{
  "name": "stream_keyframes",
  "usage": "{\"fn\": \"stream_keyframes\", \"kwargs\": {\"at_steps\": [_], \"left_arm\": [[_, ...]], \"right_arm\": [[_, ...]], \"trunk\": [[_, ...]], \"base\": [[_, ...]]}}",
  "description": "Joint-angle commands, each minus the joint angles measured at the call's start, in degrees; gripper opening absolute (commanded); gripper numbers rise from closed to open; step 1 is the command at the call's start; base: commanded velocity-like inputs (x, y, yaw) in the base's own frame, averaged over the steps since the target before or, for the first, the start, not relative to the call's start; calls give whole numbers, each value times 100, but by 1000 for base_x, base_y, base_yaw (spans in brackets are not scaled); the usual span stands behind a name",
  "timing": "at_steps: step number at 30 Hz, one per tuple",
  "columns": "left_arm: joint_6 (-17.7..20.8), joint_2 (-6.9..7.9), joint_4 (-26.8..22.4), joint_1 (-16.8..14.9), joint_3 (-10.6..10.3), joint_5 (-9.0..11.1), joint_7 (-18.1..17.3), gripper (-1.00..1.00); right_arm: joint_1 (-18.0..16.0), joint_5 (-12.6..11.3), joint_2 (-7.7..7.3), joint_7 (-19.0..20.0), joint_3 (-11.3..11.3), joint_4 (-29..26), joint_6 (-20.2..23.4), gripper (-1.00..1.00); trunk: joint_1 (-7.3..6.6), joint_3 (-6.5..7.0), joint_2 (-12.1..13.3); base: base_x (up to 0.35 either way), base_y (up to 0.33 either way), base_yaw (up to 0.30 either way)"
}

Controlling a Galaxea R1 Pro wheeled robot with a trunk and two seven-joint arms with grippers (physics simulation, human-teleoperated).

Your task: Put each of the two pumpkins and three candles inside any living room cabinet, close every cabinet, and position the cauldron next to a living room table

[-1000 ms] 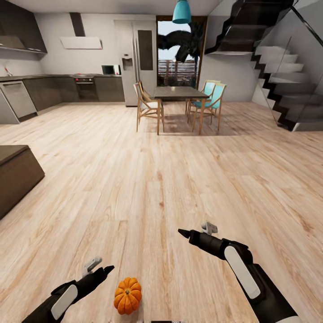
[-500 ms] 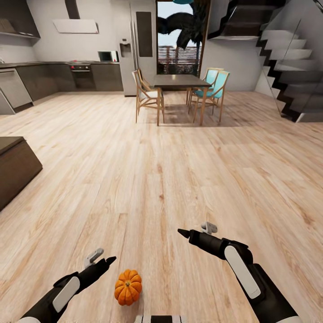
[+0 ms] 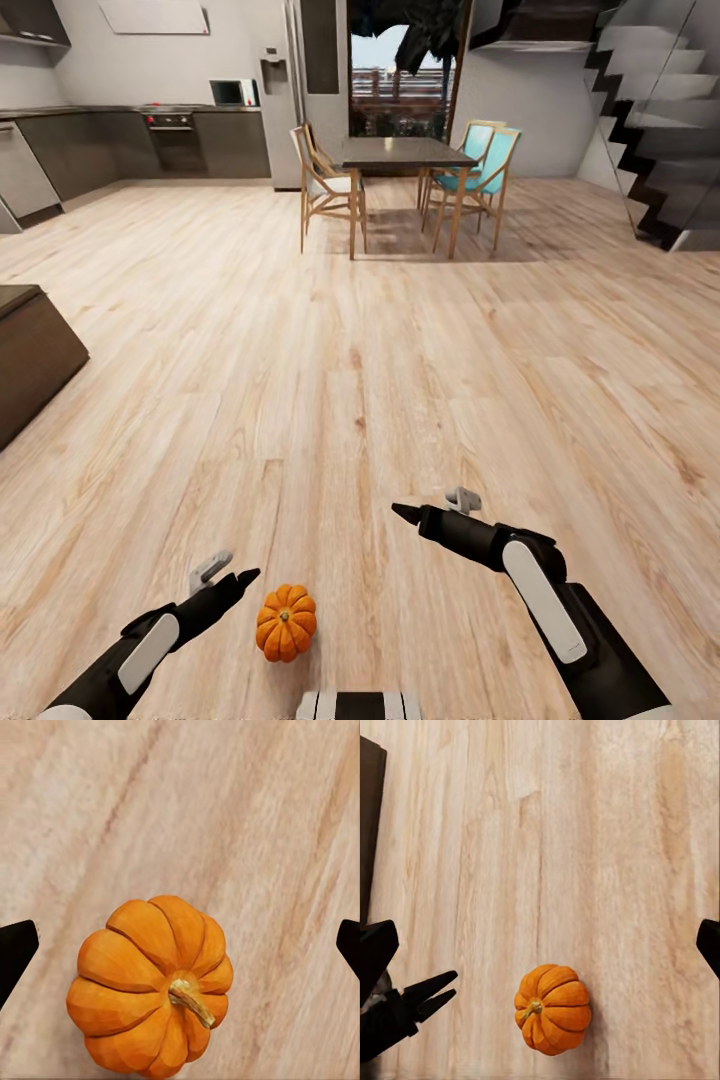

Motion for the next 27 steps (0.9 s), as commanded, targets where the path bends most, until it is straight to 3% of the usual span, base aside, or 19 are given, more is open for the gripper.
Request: {"fn": "stream_keyframes", "kwargs": {"at_steps": [1, 6, 12, 27], "left_arm": [[12, 6, -5, -3, -22, 39, -1, 100], [12, 6, -15, -3, -22, 36, -3, 100], [12, -1, -27, -3, -27, 6, -9, 100], [18, -80, -44, -3, -54, -38, -46, 100]], "right_arm": [[-3, 15, -9, 23, 2, -161, 161, 100], [3, -141, -103, 26, 8, -717, 615, 100], [6, -854, -126, 26, 4, -914, 1001, 100], [6, -945, -128, 26, 10, -919, 1040, 100]], "trunk": [[1, -27, -3], [14, -138, -10], [30, -271, -18], [68, -603, -38]], "base": [[0, 0, 0], [0, 0, 0], [0, 0, 0], [0, 0, 0]]}}
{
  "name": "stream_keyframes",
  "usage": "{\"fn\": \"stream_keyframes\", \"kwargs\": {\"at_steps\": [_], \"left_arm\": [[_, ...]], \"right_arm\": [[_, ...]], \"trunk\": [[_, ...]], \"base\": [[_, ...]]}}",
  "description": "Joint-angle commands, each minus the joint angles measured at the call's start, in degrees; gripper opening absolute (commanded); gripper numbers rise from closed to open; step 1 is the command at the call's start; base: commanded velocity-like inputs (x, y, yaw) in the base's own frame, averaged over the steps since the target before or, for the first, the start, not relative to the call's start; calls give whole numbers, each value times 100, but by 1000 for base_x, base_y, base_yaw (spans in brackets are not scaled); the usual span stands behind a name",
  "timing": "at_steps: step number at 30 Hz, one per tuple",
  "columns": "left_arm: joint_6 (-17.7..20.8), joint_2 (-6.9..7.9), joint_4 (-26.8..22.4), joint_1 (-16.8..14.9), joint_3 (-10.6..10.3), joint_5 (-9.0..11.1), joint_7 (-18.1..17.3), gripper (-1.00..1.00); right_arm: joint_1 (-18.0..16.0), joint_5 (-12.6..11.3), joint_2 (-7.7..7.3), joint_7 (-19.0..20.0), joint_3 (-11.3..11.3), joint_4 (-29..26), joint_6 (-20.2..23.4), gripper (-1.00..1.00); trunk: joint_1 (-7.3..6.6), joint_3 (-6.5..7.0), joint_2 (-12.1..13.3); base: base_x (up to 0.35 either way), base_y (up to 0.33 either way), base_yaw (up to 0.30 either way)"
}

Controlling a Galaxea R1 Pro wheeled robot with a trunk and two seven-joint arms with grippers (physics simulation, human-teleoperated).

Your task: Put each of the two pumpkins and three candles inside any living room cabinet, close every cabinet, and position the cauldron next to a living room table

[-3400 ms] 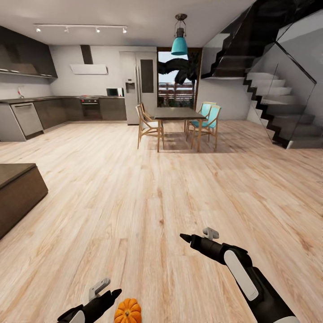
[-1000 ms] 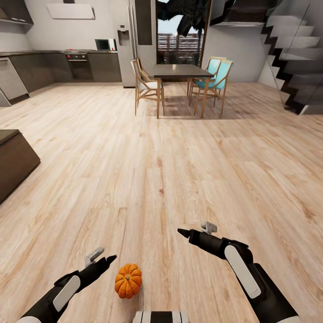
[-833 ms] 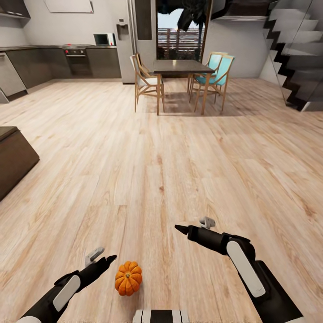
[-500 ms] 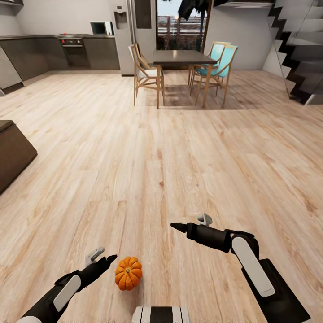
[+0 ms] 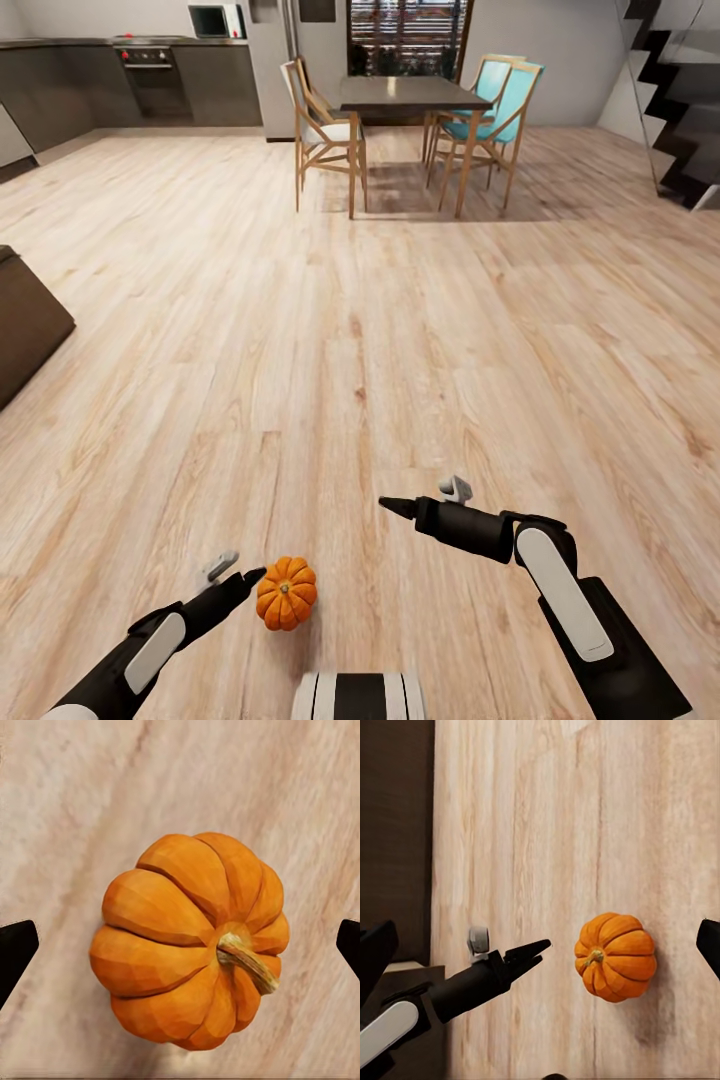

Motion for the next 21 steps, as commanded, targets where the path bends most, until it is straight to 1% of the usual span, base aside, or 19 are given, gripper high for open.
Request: {"fn": "stream_keyframes", "kwargs": {"at_steps": [1, 14, 21], "left_arm": [[11, 6, -3, -3, -23, 41, -2, 100], [12, 5, -30, -3, -45, 18, -30, 100], [15, 6, -87, -3, -136, 14, -30, 100]], "right_arm": [[-3, 34, -3, 33, 3, -2, 15, 100], [-3, 34, -3, 33, 4, 16, 10, 100], [-3, 34, -3, 33, 3, 16, 16, 100]], "trunk": [[1, -27, -3], [35, -315, -21], [53, -470, -30]], "base": [[0, 0, 0], [0, 0, 0], [0, 0, 0]]}}
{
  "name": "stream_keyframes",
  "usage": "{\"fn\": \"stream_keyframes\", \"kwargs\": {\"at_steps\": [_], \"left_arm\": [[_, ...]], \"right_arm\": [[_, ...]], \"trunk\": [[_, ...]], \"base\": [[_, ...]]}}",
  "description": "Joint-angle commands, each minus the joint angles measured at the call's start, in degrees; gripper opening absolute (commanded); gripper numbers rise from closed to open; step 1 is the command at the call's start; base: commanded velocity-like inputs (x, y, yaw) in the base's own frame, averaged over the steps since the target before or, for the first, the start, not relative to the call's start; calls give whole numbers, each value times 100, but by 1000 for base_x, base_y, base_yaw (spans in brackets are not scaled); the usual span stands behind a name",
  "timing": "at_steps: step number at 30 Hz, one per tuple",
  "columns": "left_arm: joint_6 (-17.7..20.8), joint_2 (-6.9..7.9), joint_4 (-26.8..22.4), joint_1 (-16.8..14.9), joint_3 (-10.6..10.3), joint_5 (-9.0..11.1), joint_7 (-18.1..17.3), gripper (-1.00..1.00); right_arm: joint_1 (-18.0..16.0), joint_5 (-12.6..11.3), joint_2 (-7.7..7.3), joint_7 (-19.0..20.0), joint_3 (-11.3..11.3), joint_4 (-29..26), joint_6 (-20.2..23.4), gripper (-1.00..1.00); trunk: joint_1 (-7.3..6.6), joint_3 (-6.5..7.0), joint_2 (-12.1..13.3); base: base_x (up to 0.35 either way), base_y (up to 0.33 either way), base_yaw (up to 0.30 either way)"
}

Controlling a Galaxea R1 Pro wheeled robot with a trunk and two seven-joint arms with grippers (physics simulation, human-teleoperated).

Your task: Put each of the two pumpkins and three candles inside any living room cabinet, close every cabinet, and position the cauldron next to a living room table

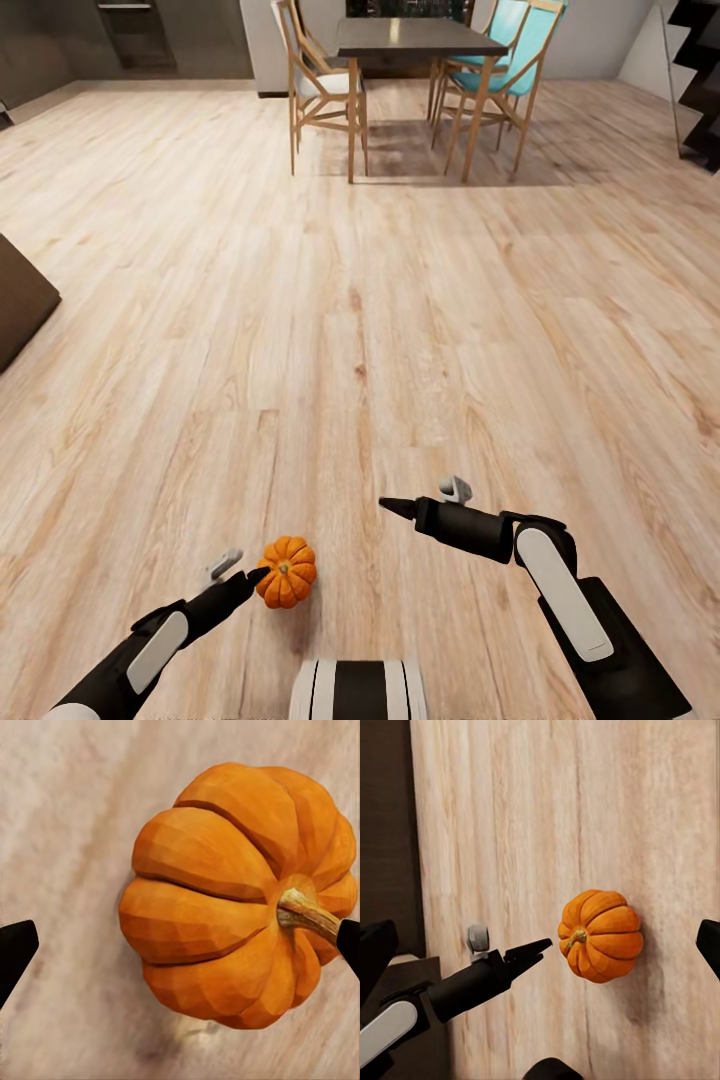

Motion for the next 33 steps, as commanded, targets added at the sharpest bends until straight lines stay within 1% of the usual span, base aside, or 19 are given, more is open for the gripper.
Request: {"fn": "stream_keyframes", "kwargs": {"at_steps": [1, 11, 23, 33], "left_arm": [[13, 5, -4, -3, -28, 42, 2, 100], [13, 5, -15, -3, -42, 35, 4, 100], [8, 9, -90, -3, -51, 33, 3, 100], [4, 13, -94, 1, -52, 33, 2, 100]], "right_arm": [[-3, 34, -3, 33, 2, -2, 15, 100], [-3, 34, -3, 33, 2, 0, 12, 100], [-3, 34, -3, 33, 4, -2, 16, 100], [-3, 34, -3, 33, 4, 6, 16, 100]], "trunk": [[1, -26, -3], [27, -248, -16], [27, -248, -16], [27, -248, -16]], "base": [[0, 0, 0], [0, 0, 0], [5, 0, 0], [96, -8, 0]]}}
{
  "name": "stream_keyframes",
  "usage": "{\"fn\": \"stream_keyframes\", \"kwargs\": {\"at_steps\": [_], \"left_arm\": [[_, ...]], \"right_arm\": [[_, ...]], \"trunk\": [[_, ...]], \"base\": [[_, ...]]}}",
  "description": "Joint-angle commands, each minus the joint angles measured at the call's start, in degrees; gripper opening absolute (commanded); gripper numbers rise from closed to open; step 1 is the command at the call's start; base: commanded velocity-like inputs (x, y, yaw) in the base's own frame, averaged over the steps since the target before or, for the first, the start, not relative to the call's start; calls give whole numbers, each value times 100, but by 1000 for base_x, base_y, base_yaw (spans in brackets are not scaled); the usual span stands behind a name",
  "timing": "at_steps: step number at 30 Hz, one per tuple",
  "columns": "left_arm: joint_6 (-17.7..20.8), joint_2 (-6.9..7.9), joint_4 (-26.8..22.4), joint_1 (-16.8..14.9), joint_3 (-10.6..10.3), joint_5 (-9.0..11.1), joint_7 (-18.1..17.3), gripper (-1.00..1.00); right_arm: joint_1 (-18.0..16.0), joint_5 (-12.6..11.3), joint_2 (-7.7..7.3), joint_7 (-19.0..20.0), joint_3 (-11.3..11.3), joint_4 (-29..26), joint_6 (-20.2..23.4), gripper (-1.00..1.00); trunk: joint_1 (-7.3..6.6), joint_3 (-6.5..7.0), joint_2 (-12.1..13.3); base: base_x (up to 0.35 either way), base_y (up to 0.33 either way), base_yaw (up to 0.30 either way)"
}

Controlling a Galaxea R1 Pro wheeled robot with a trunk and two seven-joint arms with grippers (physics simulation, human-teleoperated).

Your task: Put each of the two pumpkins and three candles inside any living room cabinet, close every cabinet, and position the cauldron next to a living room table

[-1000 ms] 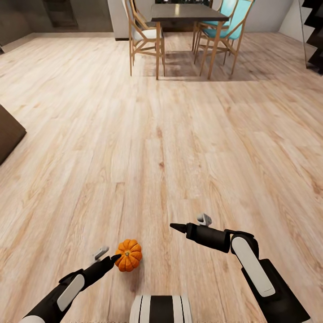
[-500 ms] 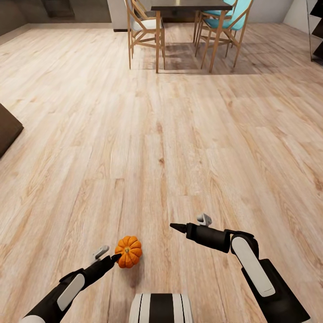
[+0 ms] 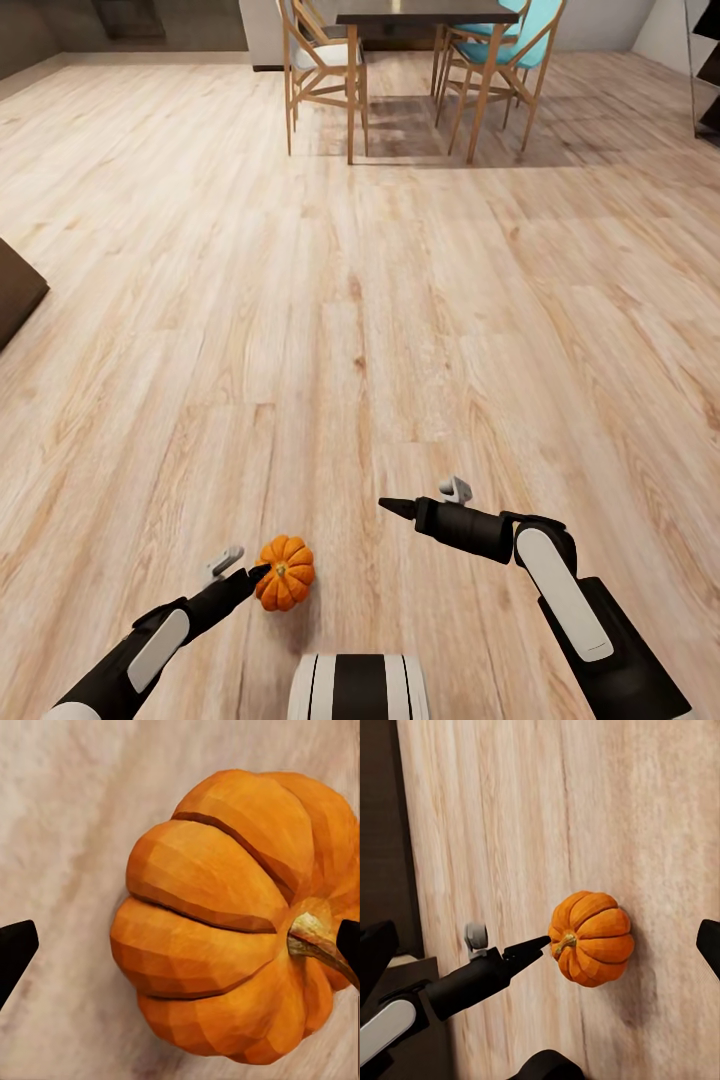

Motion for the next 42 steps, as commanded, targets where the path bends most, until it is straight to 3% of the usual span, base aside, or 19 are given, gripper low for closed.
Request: {"fn": "stream_keyframes", "kwargs": {"at_steps": [1, 21, 29, 34, 42], "left_arm": [[15, 5, -3, -3, -20, 42, 1, 100], [16, 5, 0, -5, -20, 42, -5, 100], [19, 0, -8, -5, -22, 42, -7, 100], [18, 4, -34, -5, -180, 48, -7, 100], [14, 4, -38, -5, -222, 49, -7, 100]], "right_arm": [[-3, 36, -3, 33, 1, -1, 15, 100], [-3, 36, -3, 33, -6, 17, 23, 100], [-3, 36, -3, 33, -6, 17, 32, 100], [-3, 36, -8, 33, -7, 17, 33, 100], [-3, 36, -28, 33, -4, 17, 33, 100]], "trunk": [[1, -3, -1], [1, -3, -1], [16, -136, -9], [24, -203, -13], [24, -203, -13]], "base": [[113, -14, 0], [22, -23, 0], [0, 0, 0], [0, 0, 0], [0, 0, 0]]}}
